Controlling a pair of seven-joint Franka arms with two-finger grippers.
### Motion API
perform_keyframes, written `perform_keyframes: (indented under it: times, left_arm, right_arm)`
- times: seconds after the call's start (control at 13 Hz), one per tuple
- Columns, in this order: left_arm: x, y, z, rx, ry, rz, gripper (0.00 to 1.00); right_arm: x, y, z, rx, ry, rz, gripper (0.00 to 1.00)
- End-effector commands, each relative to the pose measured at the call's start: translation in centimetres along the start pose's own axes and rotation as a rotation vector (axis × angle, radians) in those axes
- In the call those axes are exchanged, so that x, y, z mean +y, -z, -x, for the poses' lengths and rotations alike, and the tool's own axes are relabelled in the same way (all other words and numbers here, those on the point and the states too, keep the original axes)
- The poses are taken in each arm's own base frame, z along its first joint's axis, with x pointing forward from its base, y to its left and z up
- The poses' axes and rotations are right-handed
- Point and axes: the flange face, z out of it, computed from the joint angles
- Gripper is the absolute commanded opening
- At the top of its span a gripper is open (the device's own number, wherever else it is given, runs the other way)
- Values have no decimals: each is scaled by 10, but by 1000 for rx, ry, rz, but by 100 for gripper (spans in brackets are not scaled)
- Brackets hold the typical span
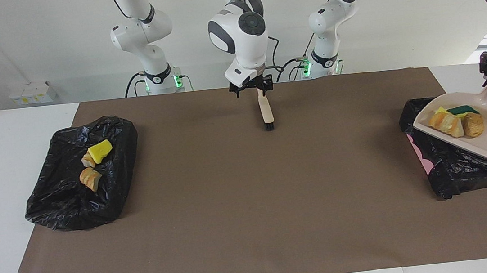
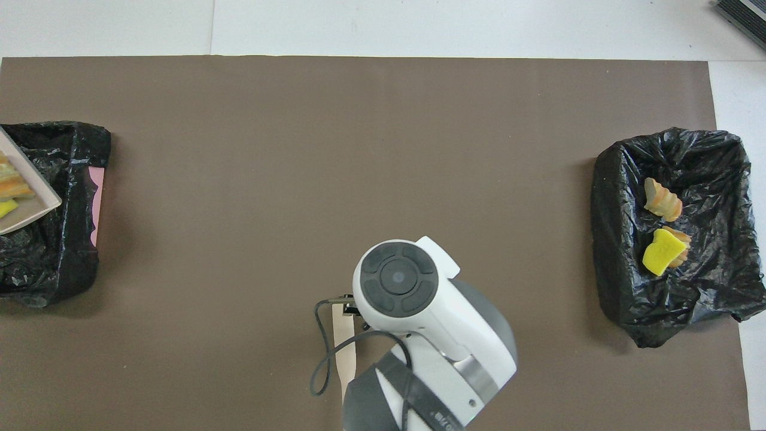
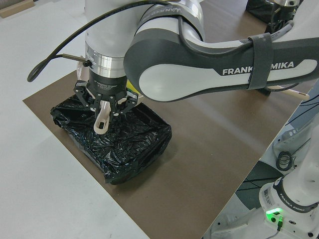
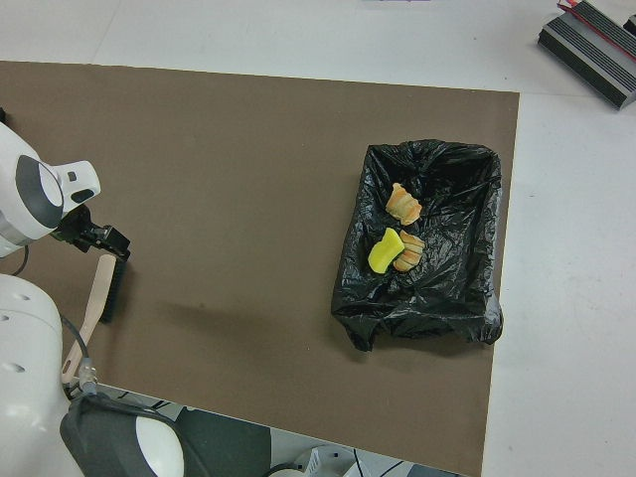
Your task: Sweep and dump trash in bin
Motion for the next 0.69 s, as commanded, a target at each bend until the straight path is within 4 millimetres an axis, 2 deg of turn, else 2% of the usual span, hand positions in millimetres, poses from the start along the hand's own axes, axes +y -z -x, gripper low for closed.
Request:
perform_keyframes:
  times: [0.0,0.15,0.31,0.46,0.62]
  left_arm:
    - [-21,7,10,-139,-53,-49,0]
    - [-25,10,15,-281,-115,-89,0]
    - [-24,10,15,-388,-168,-87,0]
    - [-23,11,19,-483,-201,-66,0]
    - [-22,16,3,-548,-242,-66,0]
  right_arm:
    - [63,40,-37,59,81,-4,100]
    - [109,66,-67,101,227,-24,100]
    - [152,90,-88,134,223,-31,100]
    - [191,109,-101,153,208,29,100]
    - [219,124,-106,155,180,58,100]
